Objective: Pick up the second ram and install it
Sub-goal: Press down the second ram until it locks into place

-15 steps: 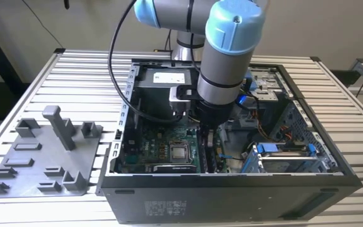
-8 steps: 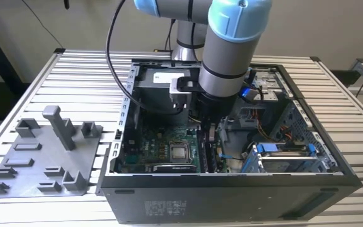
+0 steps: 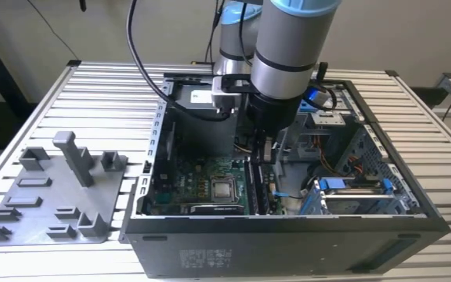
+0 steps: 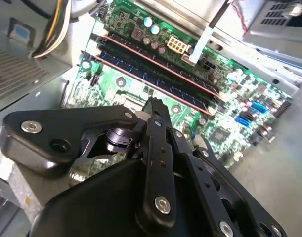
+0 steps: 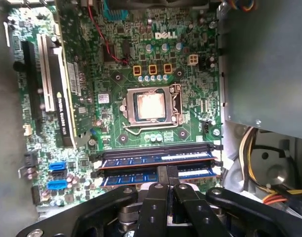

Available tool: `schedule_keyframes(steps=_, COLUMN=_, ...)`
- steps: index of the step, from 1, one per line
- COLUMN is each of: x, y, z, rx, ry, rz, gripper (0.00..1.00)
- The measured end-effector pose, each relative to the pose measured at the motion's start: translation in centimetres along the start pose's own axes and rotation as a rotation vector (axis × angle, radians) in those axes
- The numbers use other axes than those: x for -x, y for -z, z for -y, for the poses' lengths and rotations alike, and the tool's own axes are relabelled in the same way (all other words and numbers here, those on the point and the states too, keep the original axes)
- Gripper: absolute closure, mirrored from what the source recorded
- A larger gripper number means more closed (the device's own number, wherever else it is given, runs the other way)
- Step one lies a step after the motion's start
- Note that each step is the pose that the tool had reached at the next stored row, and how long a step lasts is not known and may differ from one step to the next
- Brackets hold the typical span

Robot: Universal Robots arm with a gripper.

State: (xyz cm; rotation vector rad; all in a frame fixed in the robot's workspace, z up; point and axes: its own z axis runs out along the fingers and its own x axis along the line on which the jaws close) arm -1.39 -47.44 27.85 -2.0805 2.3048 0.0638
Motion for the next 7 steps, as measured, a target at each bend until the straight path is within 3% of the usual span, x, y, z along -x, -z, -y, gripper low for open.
schedule_keyframes(steps=7, x=0.0, y=0.05, z=-0.01, rx=0.0005, ry=0.0, rz=-0.0002, gripper=0.89)
